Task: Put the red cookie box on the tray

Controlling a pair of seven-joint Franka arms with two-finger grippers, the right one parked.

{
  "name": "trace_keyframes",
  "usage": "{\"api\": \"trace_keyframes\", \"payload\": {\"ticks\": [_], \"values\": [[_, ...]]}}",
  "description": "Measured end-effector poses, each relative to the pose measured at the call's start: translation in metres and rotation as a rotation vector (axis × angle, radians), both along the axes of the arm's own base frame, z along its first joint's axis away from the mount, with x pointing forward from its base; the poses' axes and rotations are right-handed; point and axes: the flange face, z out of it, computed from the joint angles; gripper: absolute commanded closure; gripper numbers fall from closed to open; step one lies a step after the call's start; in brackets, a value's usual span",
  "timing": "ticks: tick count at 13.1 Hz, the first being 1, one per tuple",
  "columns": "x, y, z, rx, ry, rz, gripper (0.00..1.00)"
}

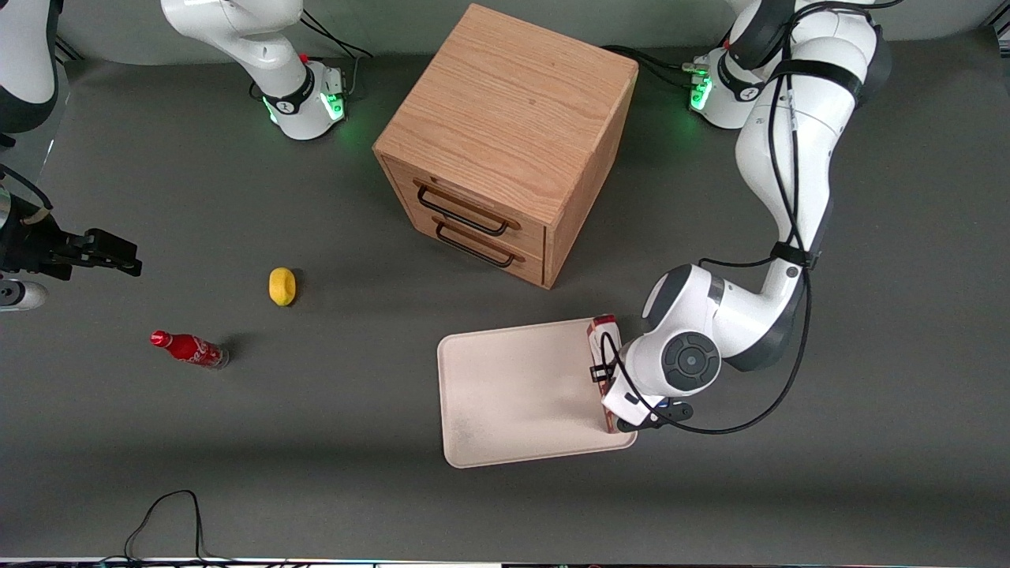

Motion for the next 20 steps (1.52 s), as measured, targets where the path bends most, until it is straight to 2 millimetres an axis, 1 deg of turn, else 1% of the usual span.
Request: {"api": "trace_keyframes", "payload": {"ticks": [10,12,13,14,15,16,18,20], "values": [[0.003,0.002,0.005,-0.001,-0.01,0.005,0.0],[0.006,0.006,0.008,0.003,-0.01,0.01,0.0],[0.007,0.013,0.011,0.015,0.002,0.013,0.0],[0.009,0.023,0.017,0.031,0.016,0.016,0.0],[0.013,0.038,0.026,0.043,0.032,0.021,0.0],[0.017,0.062,0.04,0.053,0.048,0.031,0.0],[0.025,0.117,0.08,0.057,0.049,0.034,0.01],[0.021,0.176,0.118,0.036,0.04,0.009,0.01]]}}
